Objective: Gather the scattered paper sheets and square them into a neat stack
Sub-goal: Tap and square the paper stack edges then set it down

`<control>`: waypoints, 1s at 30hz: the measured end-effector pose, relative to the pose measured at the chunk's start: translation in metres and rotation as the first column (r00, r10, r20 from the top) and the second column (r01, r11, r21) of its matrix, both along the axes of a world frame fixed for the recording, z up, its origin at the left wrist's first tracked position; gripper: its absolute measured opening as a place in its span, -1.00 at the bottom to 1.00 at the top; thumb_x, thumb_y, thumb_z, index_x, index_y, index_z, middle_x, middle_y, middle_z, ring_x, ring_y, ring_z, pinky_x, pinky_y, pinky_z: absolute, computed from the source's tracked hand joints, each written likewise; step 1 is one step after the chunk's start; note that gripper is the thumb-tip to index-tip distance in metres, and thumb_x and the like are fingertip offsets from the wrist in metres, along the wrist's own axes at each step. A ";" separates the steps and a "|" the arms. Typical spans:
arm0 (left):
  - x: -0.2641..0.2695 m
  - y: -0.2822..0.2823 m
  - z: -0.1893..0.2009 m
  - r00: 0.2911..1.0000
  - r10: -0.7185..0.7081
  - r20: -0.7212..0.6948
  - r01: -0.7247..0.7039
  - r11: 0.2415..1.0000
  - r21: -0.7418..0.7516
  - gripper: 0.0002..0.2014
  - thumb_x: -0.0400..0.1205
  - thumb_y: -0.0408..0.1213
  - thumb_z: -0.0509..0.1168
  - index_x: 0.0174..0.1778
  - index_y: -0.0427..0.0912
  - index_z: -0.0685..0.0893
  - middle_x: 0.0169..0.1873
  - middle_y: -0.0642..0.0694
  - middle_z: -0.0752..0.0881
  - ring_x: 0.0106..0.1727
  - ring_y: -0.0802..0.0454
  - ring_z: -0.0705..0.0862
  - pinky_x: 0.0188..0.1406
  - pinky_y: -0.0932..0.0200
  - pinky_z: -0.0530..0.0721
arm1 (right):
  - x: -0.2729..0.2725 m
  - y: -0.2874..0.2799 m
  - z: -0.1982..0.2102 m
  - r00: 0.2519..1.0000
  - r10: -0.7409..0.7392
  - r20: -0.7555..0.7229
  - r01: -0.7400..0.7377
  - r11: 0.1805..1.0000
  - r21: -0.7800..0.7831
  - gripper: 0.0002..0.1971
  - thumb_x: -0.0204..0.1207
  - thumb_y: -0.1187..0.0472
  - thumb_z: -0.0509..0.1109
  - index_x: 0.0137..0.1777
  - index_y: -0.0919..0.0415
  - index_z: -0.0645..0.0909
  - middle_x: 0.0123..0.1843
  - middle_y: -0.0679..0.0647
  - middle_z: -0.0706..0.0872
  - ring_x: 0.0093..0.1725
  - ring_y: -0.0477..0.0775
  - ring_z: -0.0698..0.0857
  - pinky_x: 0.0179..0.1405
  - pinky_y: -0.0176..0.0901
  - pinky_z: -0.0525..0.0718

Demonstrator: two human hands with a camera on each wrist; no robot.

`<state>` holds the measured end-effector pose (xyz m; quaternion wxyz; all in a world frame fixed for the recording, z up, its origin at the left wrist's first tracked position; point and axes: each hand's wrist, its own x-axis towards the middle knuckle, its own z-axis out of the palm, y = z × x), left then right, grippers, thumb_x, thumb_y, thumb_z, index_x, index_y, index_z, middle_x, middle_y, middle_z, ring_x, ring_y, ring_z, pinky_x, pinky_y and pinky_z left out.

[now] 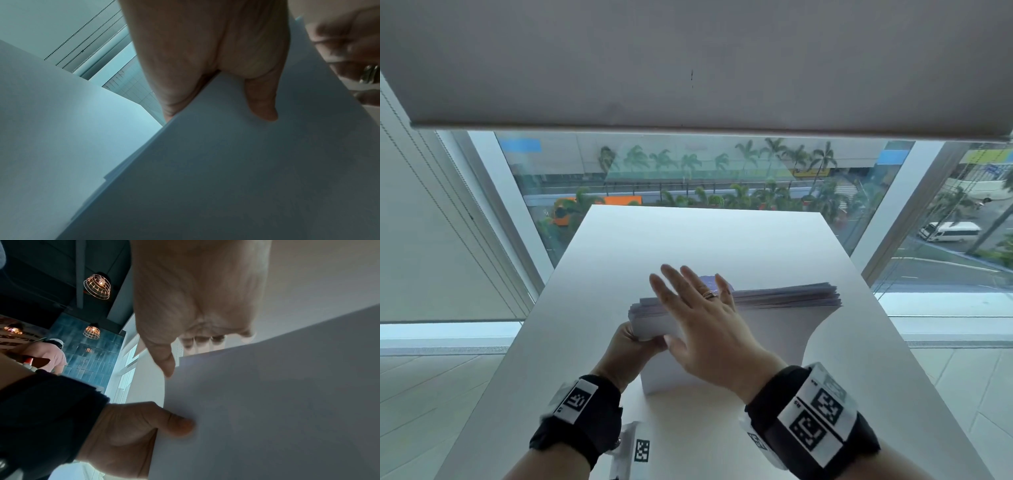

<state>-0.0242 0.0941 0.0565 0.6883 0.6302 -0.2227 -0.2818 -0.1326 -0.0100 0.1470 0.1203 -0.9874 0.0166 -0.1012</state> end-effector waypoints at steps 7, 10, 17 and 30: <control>0.001 -0.001 -0.001 1.000 0.019 -0.018 -0.019 1.000 0.009 -0.65 0.33 -0.58 0.48 -0.40 0.07 0.85 -0.42 0.09 0.83 -0.35 0.27 0.74 -0.29 0.42 0.69 | -0.008 -0.016 -0.004 0.997 -0.070 0.014 0.070 0.997 -0.024 -0.18 0.50 0.09 0.30 0.65 0.00 -0.12 0.71 -0.03 0.01 0.68 0.07 -0.01 0.52 0.24 -0.24; 0.001 -0.002 -0.002 0.998 0.039 -0.039 -0.038 0.999 0.027 -0.79 0.21 -0.42 0.46 -0.43 0.03 0.85 -0.44 0.08 0.82 -0.37 0.25 0.74 -0.31 0.39 0.71 | -0.019 -0.038 0.000 0.968 -0.248 0.051 0.248 0.969 0.005 -0.08 0.40 0.01 0.39 0.64 0.01 -0.10 0.69 -0.03 0.08 0.65 0.07 0.02 0.50 0.28 -0.08; 0.001 -0.002 -0.005 0.997 0.054 -0.053 -0.054 0.998 0.013 -0.80 0.19 -0.40 0.46 -0.42 0.03 0.85 -0.43 0.08 0.82 -0.36 0.26 0.75 -0.31 0.41 0.71 | -0.065 -0.090 0.002 0.862 -0.506 0.033 0.503 0.862 0.069 -0.05 0.28 -0.33 0.09 0.64 -0.09 -0.20 0.64 -0.28 -0.21 0.63 -0.14 -0.18 0.56 0.25 -0.16; 0.003 -0.004 -0.013 0.993 0.101 -0.057 -0.102 0.995 -0.011 -0.90 0.18 -0.41 0.45 -0.46 -0.15 0.81 -0.45 0.03 0.82 -0.39 0.23 0.75 -0.35 0.41 0.71 | -0.101 -0.141 -0.058 0.747 -0.664 -0.023 0.563 0.613 0.554 0.10 0.34 0.29 0.55 0.65 0.01 -0.21 0.67 -0.07 0.10 0.64 0.01 0.16 0.49 -0.13 0.17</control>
